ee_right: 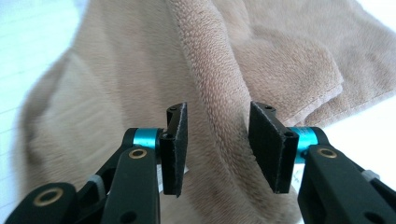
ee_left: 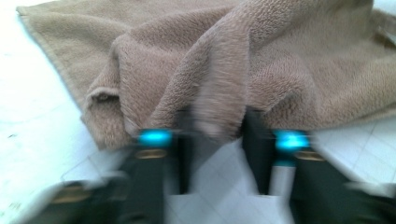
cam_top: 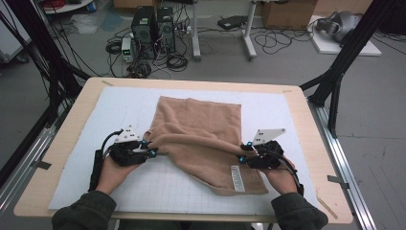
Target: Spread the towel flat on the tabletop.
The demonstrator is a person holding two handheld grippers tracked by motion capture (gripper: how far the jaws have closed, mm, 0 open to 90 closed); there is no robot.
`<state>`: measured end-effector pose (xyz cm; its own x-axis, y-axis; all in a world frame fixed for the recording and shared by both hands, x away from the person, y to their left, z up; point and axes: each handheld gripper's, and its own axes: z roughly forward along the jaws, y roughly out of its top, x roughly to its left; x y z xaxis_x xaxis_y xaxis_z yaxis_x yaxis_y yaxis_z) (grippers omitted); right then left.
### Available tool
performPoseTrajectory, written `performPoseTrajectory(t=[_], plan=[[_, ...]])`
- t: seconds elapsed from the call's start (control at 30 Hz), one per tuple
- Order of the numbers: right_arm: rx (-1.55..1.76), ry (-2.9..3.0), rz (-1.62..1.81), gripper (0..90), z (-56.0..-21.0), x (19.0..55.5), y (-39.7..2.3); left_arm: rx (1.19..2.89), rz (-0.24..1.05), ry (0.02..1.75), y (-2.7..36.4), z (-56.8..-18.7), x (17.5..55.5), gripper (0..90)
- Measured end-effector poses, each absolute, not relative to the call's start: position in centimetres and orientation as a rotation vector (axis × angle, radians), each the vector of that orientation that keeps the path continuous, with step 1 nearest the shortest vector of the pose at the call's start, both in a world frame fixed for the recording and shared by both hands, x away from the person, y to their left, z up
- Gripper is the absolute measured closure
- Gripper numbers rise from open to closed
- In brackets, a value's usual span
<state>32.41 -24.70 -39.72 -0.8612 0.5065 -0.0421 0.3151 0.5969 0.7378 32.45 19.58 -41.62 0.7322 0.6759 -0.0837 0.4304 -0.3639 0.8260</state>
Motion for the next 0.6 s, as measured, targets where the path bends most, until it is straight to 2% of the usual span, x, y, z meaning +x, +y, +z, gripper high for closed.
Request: performPoseTrajectory(t=[0.03, 0.1, 0.13, 0.27, 0.4, 0.6], plan=[[0.684, 2.592, 1.114, 61.8, -39.9, 32.9, -24.5, 2.004, 0.339, 0.847, 19.5, -41.6, 32.7, 80.5], [0.701, 2.639, 1.1, 76.1, -40.2, 33.9, -24.2, 1.989, 0.339, 0.855, 19.3, -41.0, 33.1, 84.0], [0.698, 2.668, 1.096, 80.4, -40.3, 34.3, -24.0, 1.986, 0.35, 0.851, 19.3, -40.5, 33.2, 84.4], [0.683, 2.63, 1.11, 82.6, -38.1, 34.6, -23.9, 1.94, 0.355, 0.824, 19.8, -37.2, 33.6, 84.7], [0.694, 2.554, 1.103, 82.8, -35.8, 35.3, -24.7, 1.925, 0.416, 0.807, 19.1, -34.6, 35.2, 84.6], [0.89, 2.484, 1.047, 82.8, -37.0, 38.4, -26.3, 1.968, 0.393, 0.934, 15.5, -37.3, 41.4, 84.1]])
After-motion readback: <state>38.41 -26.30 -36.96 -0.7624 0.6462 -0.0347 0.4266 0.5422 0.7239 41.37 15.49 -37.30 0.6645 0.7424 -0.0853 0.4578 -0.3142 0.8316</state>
